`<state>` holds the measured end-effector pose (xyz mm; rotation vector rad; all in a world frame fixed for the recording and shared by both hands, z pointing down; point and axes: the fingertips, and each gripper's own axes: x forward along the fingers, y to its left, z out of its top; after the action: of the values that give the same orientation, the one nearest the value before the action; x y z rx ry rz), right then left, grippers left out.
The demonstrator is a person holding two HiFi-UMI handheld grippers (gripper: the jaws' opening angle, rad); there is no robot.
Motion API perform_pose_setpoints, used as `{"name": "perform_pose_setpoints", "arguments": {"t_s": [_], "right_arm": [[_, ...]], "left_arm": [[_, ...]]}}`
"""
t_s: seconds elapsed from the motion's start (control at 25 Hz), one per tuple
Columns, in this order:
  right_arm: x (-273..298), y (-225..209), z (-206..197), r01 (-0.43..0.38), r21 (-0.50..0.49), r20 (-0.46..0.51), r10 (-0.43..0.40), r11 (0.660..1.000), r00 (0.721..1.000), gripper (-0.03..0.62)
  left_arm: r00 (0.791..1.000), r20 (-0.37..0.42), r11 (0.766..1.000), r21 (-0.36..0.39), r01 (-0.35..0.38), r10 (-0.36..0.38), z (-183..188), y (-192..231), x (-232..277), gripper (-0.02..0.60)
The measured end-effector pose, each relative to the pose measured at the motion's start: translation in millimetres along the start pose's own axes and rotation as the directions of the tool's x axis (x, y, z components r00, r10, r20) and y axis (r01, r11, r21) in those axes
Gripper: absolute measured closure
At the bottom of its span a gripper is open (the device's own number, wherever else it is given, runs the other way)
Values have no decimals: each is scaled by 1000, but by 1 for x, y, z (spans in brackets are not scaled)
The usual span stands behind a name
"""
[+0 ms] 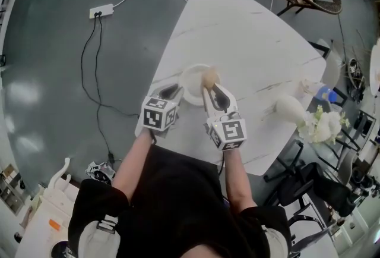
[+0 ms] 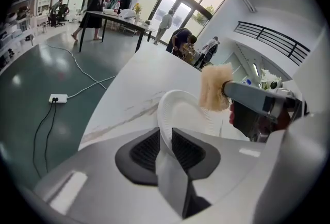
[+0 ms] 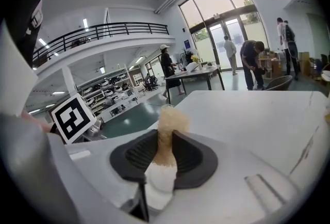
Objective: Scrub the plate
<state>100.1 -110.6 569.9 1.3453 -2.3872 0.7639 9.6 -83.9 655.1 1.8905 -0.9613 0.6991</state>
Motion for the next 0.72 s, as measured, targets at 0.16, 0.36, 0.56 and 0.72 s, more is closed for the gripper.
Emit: {"name": "perform_pose_setpoints", "arguments": {"t_s": [0.16, 0.36, 0.56, 0.72], "right_arm": [[11, 20, 7, -57, -36, 3, 57, 998, 998, 500], [31, 42, 2, -115, -81, -39, 112, 990, 993, 500], [49, 52, -16, -160, -65, -93, 153, 985, 984, 500], [54, 47, -22, -148, -28, -107, 145, 989, 984, 500]], "left_arm": [[1000, 13, 1000, -15, 1, -1, 1, -1, -1, 505], [1000, 29, 1000, -12, -5, 5, 3, 0, 0, 511], [999, 41, 1000, -13, -8, 8, 5, 0, 0, 515], [999, 51, 999, -37, -11, 13, 6, 4, -2, 520]]}}
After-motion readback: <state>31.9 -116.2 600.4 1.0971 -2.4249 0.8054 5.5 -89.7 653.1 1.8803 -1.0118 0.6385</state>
